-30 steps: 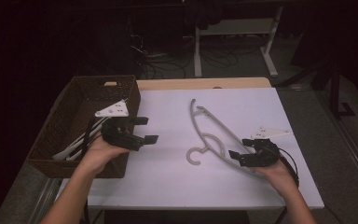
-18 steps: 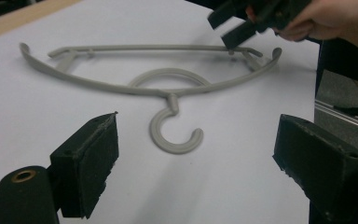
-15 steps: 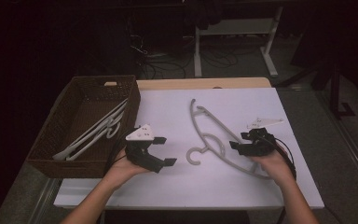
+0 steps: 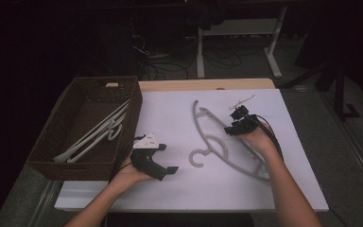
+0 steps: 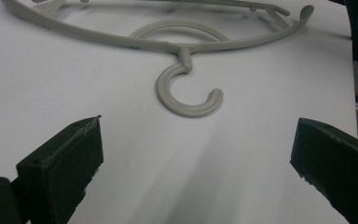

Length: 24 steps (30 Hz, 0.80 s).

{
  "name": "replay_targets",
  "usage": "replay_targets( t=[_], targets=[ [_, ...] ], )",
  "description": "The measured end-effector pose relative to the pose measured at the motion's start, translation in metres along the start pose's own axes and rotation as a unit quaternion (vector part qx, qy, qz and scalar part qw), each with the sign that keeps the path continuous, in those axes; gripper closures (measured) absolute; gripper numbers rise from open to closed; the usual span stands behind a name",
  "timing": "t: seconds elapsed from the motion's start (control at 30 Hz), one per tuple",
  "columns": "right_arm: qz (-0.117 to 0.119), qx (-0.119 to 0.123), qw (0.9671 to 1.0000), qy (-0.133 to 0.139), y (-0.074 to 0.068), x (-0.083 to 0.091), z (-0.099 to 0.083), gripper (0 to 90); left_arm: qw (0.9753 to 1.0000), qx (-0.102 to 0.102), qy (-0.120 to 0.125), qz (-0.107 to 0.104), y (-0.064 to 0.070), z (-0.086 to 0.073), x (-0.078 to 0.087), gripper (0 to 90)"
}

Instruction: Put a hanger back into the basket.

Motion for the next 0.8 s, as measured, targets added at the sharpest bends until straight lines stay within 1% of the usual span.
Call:
replay_targets(
  t=[0.03,0.1,0.2,0.3,0.37,0.43,0.47,0.5,0.53,0.6,0.63,0.67,0.73,0.77,0.8],
  targets=[
    [-0.003,0.004,1.0,-0.007,0.0,-0.004,0.003,58.8,1.0,0.001,0.0,0.0,-0.001,-0.001,0.0,2.0],
    [-0.001,0.007,0.9998,-0.019,0.0,-0.013,0.009,60.8,1.0,0.003,-0.001,-0.001,-0.002,-0.002,-0.001,2.0],
    [0.004,0.009,0.9996,-0.025,-0.002,-0.023,0.019,64.1,1.0,0.005,-0.002,-0.002,-0.002,-0.003,-0.002,2.1],
    [0.002,0.011,0.9994,-0.033,-0.004,-0.033,0.027,67.7,1.0,0.004,-0.002,-0.003,-0.002,-0.003,-0.003,2.1],
    [0.002,0.015,0.9991,-0.038,-0.004,-0.039,0.031,71.6,1.0,0.005,-0.002,-0.005,-0.001,-0.003,-0.003,2.1],
    [0.006,0.018,0.9988,-0.045,-0.006,-0.043,0.032,73.0,1.0,0.005,-0.003,-0.006,-0.001,-0.004,-0.003,2.1],
    [0.005,0.022,0.9986,-0.047,-0.006,-0.045,0.032,75.3,1.0,0.005,-0.005,-0.006,-0.001,-0.004,-0.003,2.1],
    [-0.003,0.029,0.9984,-0.048,-0.005,-0.046,0.032,78.1,1.0,0.005,-0.005,-0.006,-0.002,-0.004,-0.003,2.1],
    [-0.001,0.03,0.9985,-0.045,-0.005,-0.047,0.033,78.5,0.9999,0.006,-0.006,-0.007,-0.002,-0.005,-0.003,2.2],
    [0.016,0.03,0.9988,-0.034,-0.009,-0.046,0.036,79.2,0.9999,0.006,-0.006,-0.007,-0.001,-0.005,-0.004,2.1],
    [0.022,0.035,0.9987,-0.031,-0.011,-0.046,0.037,79.5,0.9999,0.006,-0.006,-0.008,-0.001,-0.005,-0.004,2.1],
    [0.028,0.041,0.9983,-0.03,-0.016,-0.046,0.038,79.8,0.9999,0.006,-0.006,-0.008,-0.001,-0.005,-0.005,2.1],
    [0.051,0.055,0.997,-0.021,-0.028,-0.046,0.042,80.2,0.9999,0.004,-0.007,-0.01,0.0,-0.004,-0.005,2.2],
    [0.051,0.055,0.997,-0.021,-0.028,-0.046,0.042,80.2,0.9999,0.004,-0.007,-0.01,0.0,-0.004,-0.005,2.1],
    [0.069,0.076,0.9946,-0.018,-0.043,-0.046,0.046,80.2,0.9999,0.004,-0.007,-0.011,0.0,-0.004,-0.005,2.1]
  ],
)
Point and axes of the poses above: each handheld gripper's, and its own axes: x roughly backward along the jaws, z roughly out of its top, y roughly to its right, the point moved 10 cm from there along -x, roughly forward along the jaws, and after that the axes turned 9 degrees about -z, right-handed, at the moved point
